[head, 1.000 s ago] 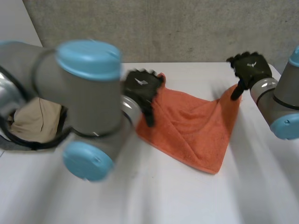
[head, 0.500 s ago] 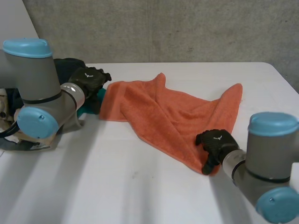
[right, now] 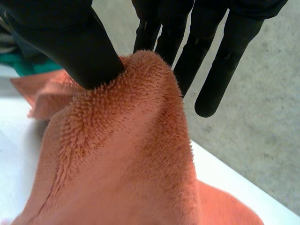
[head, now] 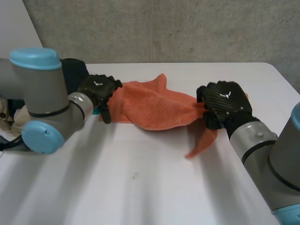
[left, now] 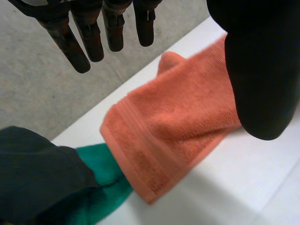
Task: Fold the laundry.
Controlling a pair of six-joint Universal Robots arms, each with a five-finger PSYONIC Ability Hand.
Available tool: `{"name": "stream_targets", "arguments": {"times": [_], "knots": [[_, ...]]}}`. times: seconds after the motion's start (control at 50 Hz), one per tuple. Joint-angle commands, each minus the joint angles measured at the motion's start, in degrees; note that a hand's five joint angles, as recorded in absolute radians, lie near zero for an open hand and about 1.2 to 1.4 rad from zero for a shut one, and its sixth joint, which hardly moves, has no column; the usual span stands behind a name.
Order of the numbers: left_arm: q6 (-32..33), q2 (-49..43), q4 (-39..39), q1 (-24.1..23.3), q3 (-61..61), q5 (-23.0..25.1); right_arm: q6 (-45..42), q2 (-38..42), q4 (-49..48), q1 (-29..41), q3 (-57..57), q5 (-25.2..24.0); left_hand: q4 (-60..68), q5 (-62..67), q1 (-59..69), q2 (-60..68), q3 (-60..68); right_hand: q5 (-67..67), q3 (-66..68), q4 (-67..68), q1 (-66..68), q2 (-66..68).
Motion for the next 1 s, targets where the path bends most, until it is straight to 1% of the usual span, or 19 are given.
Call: {"name": "stream_targets", "arguments": {"times": [0.02,0.16,0.26,0.28,0.3,0.32,0.34,0.36,0.4,0.46,0.52,0.54,0.64,0.7,0.78,0.84,0.9,0.92,1.0], "knots": [[-1.9,-5.6,0.9,-2.3,0.6,-0.8,0.8,-3.9,8.0,3.1,-7.4,-1.6,-1.9,-2.8,-2.1,-2.2,-2.2,11.7,12.9,11.6,35.6,13.4],[-7.2,-10.8,-0.2,-6.9,7.9,-4.0,5.9,-7.2,15.2,7.2,-14.4,-3.2,-1.9,-2.8,-2.1,-2.2,-2.2,11.7,12.9,11.6,35.6,13.4],[-11.9,-14.0,-3.2,-9.7,13.3,-6.8,10.1,-8.9,18.1,7.3,-16.9,-4.3,-1.9,-2.8,-2.1,-2.2,-2.2,11.7,12.9,11.6,35.6,13.4],[-12.7,-14.3,-3.9,-10.0,13.8,-7.4,10.5,-8.9,18.1,7.1,-17.0,-4.5,2.2,1.3,2.1,2.0,1.9,11.7,12.9,11.6,35.6,13.4],[-13.6,-14.5,-4.4,-10.4,14.4,-8.0,10.8,-9.0,18.1,6.9,-17.2,-4.5,12.8,11.9,12.6,12.6,12.5,11.7,12.9,11.6,35.6,13.4],[-15.6,-14.6,-5.6,-10.8,14.9,-9.4,10.7,-8.9,18.1,6.0,-17.2,-4.4,42.2,41.3,42.1,42.0,41.9,11.7,12.9,11.6,35.6,13.4],[-16.7,-14.5,-6.2,-10.7,15.1,-10.4,10.5,-8.6,18.1,5.3,-17.2,-4.4,60.0,59.1,59.8,59.8,59.7,11.7,12.9,11.6,35.6,13.4],[-17.7,-14.2,-6.7,-10.6,15.1,-11.3,10.2,-8.3,18.0,4.3,-17.0,-4.4,68.0,67.1,67.8,67.8,67.7,11.7,12.9,11.6,35.6,13.4],[-20.3,-11.4,-8.3,-9.5,14.4,-14.0,8.5,-7.0,18.0,0.1,-16.3,-4.7,68.1,67.2,67.9,67.8,67.8,11.7,12.9,11.6,35.6,13.4],[-21.2,-5.7,-8.5,-7.3,13.0,-15.0,4.5,-4.8,18.2,-6.1,-15.4,-5.1,68.1,67.2,67.9,67.8,67.8,11.7,12.9,11.6,35.6,13.4],[-19.7,4.1,-8.4,-4.7,8.5,-12.9,0.7,-2.5,17.9,-9.7,-15.0,-6.0,68.1,67.2,67.9,67.8,67.8,11.7,12.9,11.6,35.6,13.4],[-17.5,9.5,-8.4,-4.0,6.0,-10.9,-2.0,-0.7,17.9,-11.4,-14.8,-6.6,68.1,67.2,67.9,67.8,67.8,11.7,12.9,11.6,35.6,13.4],[-9.2,19.1,-8.1,-3.1,-0.2,-3.7,-9.6,5.9,18.2,-13.8,-15.5,-8.6,68.1,67.2,67.9,67.8,67.8,11.7,12.9,11.6,35.6,13.4],[-5.3,19.0,-8.1,-3.1,-2.2,-1.5,-12.3,10.4,18.1,-13.7,-16.6,-9.4,68.1,67.2,67.9,67.8,67.8,11.7,12.9,11.6,35.6,13.4],[-3.0,12.7,-7.1,-2.9,-0.3,-3.7,-12.7,17.5,16.0,-12.8,-21.0,-9.2,68.1,67.2,67.9,67.8,67.8,11.7,12.9,11.6,35.6,13.4],[-0.8,3.7,-3.5,-2.7,11.8,-7.4,-11.9,23.4,10.4,-12.2,-30.1,-6.5,68.1,67.2,67.9,67.8,67.8,11.7,12.9,11.6,35.6,13.4],[0.6,-0.8,-1.4,-2.6,21.3,-9.3,-11.3,25.1,5.8,-12.0,-36.4,-3.3,68.1,67.2,67.9,67.8,67.8,11.7,12.9,11.6,35.6,13.4],[1.2,-2.6,-0.2,-2.3,26.9,-9.5,-10.6,25.1,2.1,-11.8,-39.9,-0.7,68.1,67.2,67.9,67.8,67.8,11.7,12.9,11.6,35.6,13.4],[-0.6,-0.8,3.0,-1.7,36.1,-8.0,-8.1,24.1,-8.3,-11.4,-43.4,3.3,68.1,67.2,67.9,67.8,67.8,11.7,12.9,11.6,35.6,13.4]]}}
